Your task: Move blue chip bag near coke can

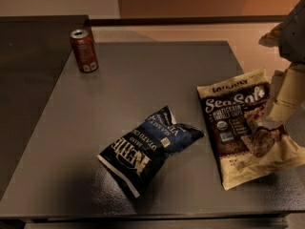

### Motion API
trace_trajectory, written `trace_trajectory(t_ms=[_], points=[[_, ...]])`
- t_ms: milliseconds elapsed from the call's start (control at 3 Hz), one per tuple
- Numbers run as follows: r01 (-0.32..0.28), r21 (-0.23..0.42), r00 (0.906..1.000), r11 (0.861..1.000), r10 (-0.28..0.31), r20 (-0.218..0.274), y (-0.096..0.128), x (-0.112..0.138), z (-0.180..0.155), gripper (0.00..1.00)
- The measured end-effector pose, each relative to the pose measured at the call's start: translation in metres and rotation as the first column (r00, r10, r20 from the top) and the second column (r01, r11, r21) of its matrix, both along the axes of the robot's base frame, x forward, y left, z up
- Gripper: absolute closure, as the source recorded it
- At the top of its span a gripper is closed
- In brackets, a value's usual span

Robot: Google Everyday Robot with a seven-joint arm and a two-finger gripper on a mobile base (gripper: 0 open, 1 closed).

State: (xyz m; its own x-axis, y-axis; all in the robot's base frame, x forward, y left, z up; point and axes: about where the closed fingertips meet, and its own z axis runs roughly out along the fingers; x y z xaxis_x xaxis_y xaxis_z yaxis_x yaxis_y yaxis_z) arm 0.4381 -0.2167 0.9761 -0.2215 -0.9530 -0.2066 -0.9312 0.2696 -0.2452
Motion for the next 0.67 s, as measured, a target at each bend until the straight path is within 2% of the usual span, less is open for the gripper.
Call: trace_trajectory(t_ms=[333, 667], points=[[0.000, 0.000, 1.0000, 1.000, 0.000, 0.000, 0.000, 0.000, 0.000, 0.00], [-0.073, 0.006, 0.9973, 0.997, 0.073, -0.007, 0.014, 0.001, -0.007, 0.00]])
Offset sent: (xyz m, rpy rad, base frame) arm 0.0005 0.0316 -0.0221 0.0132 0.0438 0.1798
